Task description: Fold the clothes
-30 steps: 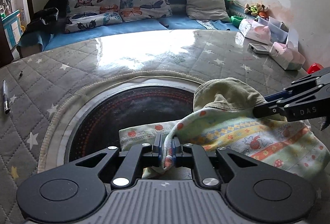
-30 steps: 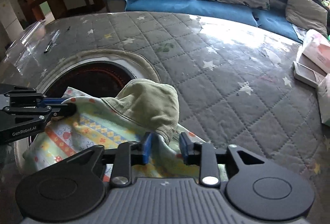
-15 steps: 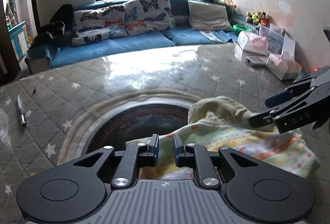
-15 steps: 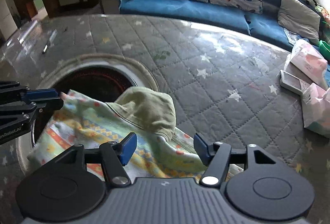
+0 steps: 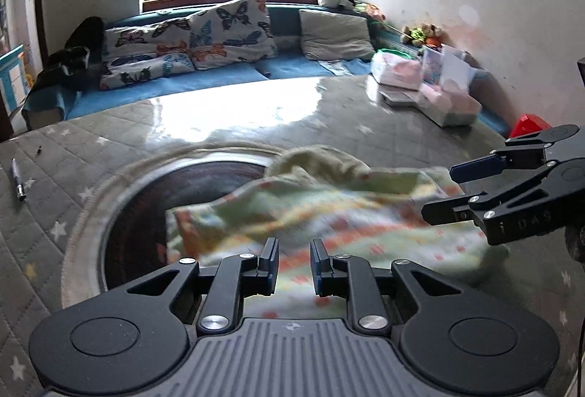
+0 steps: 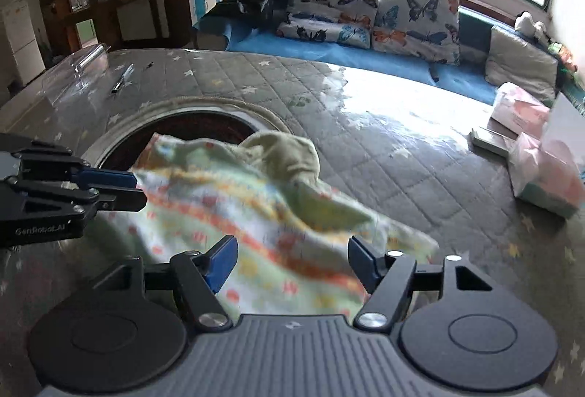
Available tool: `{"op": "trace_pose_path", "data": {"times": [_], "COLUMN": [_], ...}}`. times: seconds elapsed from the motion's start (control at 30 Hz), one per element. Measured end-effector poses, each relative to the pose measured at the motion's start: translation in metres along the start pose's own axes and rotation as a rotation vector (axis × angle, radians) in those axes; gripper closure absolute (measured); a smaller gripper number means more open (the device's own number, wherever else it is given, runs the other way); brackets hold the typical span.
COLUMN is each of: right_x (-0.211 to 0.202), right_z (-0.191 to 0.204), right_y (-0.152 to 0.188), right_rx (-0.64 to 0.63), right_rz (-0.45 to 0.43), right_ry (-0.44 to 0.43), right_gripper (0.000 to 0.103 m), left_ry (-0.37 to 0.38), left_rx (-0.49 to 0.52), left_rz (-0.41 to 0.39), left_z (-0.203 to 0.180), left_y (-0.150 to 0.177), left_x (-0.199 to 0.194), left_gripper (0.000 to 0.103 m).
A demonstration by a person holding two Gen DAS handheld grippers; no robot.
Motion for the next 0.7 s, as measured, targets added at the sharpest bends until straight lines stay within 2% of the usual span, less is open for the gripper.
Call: {"op": "trace_pose_path", "data": {"times": [0.13,0.37,0.53,0.7], "right_x": [-0.007,0.002,-0.011,-0.006], "right_z": [0.005,-0.002,-0.001,0.011], "right_y": [0.024,0.051,0.041,0.028], "right_rx": [-0.023,0.01,0.006,0.014], "right_rz": [-0.037,0.006,-0.036,-0.071], "right_ry": [0.007,0.007,0.006,-0.074], "right_gripper": [0.035,0.037,0.037,0.038], "left_ry": [-0.001,-0.004,0.006,0.047], "left_rx": [0.012,0.033,0.021,0.039], "left_rz": [0.013,0.035,0.013,-0.028], "left_z": [-0.005,-0.014,-0.015,-0.031], "left_y": [0.013,0.034,0.025,0.011], "left_x": [0.002,0.006,-0.004,-0.006], "left_gripper": [0.083,0.082,0.082,0.082]}}
Point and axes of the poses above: each gripper's, at about its wrist camera, not at the fingertips, and x roughly the way its jaws point, z to its left, y to its underside, the point moved 2 cm from there along x, roughly the way its jaws point, and after that the axes turned 7 degrees about x, right-handed, at the moved point
